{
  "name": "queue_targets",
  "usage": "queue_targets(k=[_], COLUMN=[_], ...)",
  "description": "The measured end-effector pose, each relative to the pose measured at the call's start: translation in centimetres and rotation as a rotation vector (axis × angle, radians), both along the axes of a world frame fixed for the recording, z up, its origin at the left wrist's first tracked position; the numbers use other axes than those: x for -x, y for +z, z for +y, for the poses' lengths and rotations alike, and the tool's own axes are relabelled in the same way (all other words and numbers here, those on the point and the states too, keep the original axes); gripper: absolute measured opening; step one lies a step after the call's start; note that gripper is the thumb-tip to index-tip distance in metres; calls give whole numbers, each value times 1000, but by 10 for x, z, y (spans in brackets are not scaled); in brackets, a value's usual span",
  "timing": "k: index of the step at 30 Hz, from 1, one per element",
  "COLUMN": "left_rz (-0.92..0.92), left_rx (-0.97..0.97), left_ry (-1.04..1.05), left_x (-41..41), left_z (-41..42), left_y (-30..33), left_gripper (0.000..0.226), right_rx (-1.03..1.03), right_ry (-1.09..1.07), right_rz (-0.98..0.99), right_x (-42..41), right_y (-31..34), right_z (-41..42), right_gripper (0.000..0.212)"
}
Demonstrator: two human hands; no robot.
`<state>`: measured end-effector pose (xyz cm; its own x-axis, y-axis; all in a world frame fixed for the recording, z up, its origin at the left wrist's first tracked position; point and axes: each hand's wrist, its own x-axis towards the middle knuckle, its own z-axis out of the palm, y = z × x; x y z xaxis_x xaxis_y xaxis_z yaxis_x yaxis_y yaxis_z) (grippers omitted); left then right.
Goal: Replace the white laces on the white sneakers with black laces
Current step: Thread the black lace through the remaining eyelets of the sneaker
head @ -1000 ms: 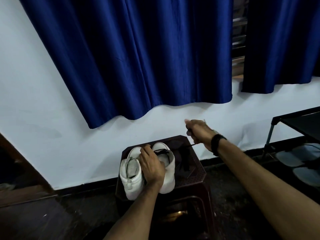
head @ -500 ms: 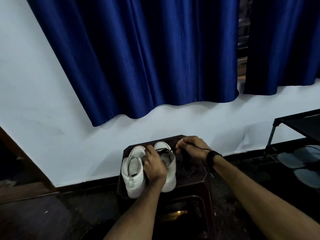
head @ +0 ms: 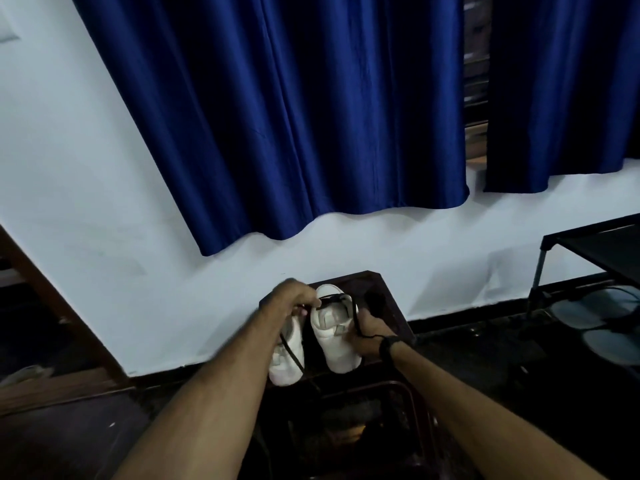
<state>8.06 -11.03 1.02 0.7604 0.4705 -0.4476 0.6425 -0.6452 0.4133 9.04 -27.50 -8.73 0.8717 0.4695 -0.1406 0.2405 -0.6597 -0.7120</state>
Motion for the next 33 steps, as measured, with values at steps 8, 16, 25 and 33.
queue_targets(k=[8,16,25,33], left_rz=[-279,-523,-817,-783], left_rx=[122,109,-46,136], left_ry=[9,-49,-227,-320], left_x=[31,55,52,45], left_z=[28,14,5,7], left_y=[112,182,176,169], left_gripper=[11,16,11,21], right_rx=[-379,85,-78,-80], right_ry=[47,152,78,157], right_rz=[275,11,-375,-443], right_x=[-12,-6,6,6], right_y=[106,244,282,284], right_z=[-15,-37,-16,1], right_gripper=[30,24,7,10])
